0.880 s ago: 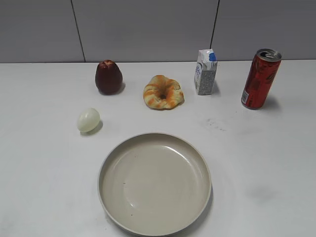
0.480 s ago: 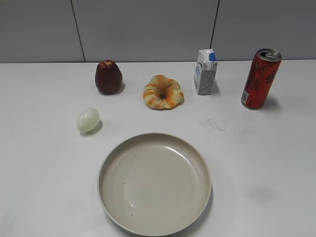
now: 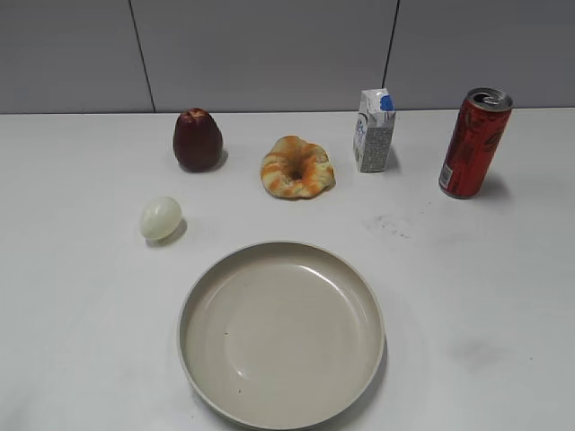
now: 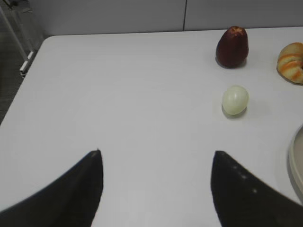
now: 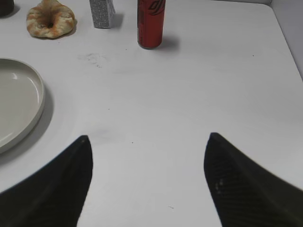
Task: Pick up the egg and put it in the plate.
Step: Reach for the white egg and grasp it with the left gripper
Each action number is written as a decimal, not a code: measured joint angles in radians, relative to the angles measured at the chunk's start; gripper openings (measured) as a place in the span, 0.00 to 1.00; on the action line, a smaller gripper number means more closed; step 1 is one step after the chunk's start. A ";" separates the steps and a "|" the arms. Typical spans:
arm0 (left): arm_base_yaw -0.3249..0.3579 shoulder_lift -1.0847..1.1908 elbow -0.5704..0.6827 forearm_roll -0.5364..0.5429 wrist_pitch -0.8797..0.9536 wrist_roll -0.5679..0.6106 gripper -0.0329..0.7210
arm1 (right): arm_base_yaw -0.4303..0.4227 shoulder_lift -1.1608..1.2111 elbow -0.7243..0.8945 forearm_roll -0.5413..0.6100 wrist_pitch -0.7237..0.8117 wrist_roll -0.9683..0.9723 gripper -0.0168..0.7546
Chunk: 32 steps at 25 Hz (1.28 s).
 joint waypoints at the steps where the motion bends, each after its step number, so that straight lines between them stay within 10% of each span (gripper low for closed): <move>1: -0.013 0.065 -0.006 -0.015 -0.023 0.015 0.76 | 0.000 0.000 0.000 0.000 0.000 0.000 0.74; 19: -0.368 1.193 -0.568 -0.045 -0.145 0.149 0.83 | 0.000 0.000 0.000 0.000 0.000 0.000 0.74; 32: -0.389 1.687 -0.866 -0.006 -0.020 0.142 0.83 | 0.000 0.000 0.000 0.000 0.000 0.000 0.74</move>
